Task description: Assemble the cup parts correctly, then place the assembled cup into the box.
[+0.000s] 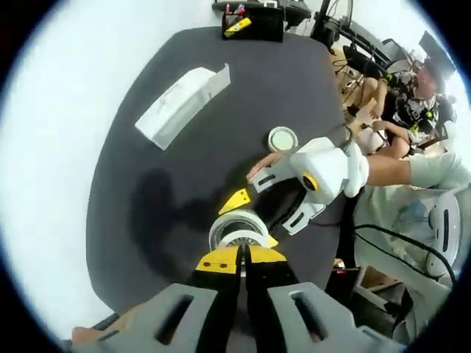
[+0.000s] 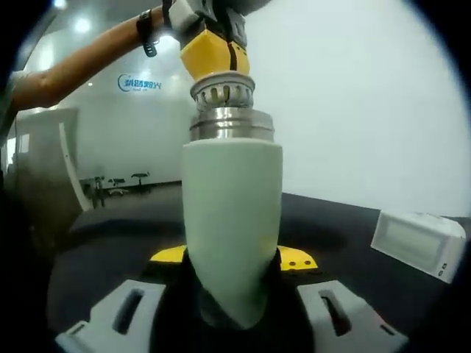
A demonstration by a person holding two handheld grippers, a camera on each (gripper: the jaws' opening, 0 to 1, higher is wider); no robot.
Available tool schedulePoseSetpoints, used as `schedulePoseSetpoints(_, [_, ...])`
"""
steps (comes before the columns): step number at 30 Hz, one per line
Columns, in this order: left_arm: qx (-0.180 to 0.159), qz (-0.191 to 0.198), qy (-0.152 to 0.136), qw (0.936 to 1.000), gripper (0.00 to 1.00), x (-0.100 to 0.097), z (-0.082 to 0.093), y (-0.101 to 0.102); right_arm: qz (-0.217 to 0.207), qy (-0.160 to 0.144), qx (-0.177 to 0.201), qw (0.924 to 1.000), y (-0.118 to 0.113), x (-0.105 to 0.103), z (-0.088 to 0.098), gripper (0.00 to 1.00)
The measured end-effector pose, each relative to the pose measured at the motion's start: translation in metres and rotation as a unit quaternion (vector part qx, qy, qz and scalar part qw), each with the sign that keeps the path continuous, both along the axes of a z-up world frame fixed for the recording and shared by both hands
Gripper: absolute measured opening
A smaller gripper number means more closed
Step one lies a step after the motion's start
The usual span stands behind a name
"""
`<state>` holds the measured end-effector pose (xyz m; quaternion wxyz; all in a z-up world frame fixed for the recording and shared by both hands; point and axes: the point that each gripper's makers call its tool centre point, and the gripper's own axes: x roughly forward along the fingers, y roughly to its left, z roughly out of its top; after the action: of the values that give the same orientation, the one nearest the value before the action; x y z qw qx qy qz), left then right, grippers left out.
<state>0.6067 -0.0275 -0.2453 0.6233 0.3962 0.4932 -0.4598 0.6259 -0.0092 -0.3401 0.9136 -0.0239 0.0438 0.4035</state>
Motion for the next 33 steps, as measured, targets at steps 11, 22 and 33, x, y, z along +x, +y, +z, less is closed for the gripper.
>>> schedulePoseSetpoints(11, [0.019,-0.009,0.006,0.9998,0.00,0.004,-0.019,0.001,0.000,-0.001,0.002,1.0000,0.000,0.000,0.000,0.41])
schedulePoseSetpoints(22, [0.023,-0.017,0.020,0.9994,0.00,0.000,-0.037,-0.003,0.000,-0.003,0.002,1.0000,-0.001,0.000,0.000,0.41])
schedulePoseSetpoints(33, [0.019,-0.027,0.016,0.9993,0.01,0.000,-0.036,-0.002,0.000,-0.004,0.005,1.0000,0.000,0.000,0.000,0.41])
